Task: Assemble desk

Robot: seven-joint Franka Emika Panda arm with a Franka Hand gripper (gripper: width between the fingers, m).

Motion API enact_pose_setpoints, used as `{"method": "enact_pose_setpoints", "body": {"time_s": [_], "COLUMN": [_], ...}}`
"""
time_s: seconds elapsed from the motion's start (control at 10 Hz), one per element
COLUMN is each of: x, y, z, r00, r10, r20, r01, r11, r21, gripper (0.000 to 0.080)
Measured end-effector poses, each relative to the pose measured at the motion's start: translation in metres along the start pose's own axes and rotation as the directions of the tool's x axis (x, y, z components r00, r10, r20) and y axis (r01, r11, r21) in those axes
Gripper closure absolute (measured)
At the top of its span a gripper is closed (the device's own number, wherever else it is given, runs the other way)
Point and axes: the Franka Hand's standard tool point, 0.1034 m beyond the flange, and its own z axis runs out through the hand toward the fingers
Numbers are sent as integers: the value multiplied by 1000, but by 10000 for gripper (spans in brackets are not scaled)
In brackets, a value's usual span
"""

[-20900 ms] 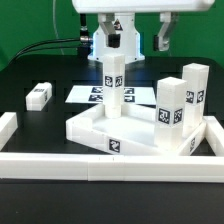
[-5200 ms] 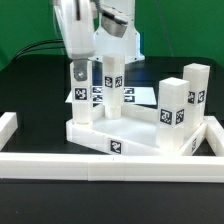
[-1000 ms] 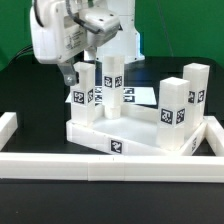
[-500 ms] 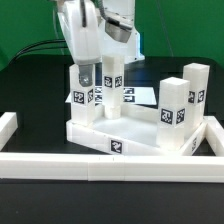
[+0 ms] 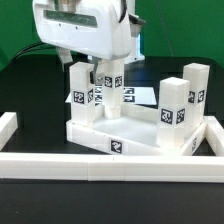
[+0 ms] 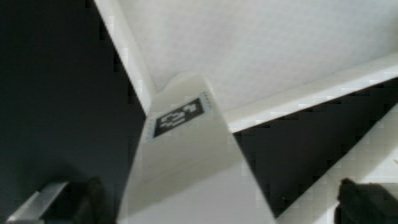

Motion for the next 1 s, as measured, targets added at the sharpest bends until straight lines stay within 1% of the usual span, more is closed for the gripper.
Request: {"method": "enact_pose_setpoints", "body": {"time_s": [0.2,0.3,0.4,0.5,0.6,0.8,0.9,1.0], "x": [0,0,-1,-1,-1,0,0,0], "y": [0,0,-1,-1,-1,1,1,1], "z": [0,0,0,0,0,0,0,0], "r00": [995,970,938,898,829,796,798,798], "r10": [-100,-244,-347,-441,-559,-606,-602,-602], "r20": [0,-4,-1,5,12,15,15,15], "r01": [100,244,347,441,558,605,602,602], "r11": [995,969,937,896,828,794,796,796], "r21": [0,-28,-44,-49,-59,-59,-59,-59], "gripper": [150,150,150,150,150,150,260,439]}}
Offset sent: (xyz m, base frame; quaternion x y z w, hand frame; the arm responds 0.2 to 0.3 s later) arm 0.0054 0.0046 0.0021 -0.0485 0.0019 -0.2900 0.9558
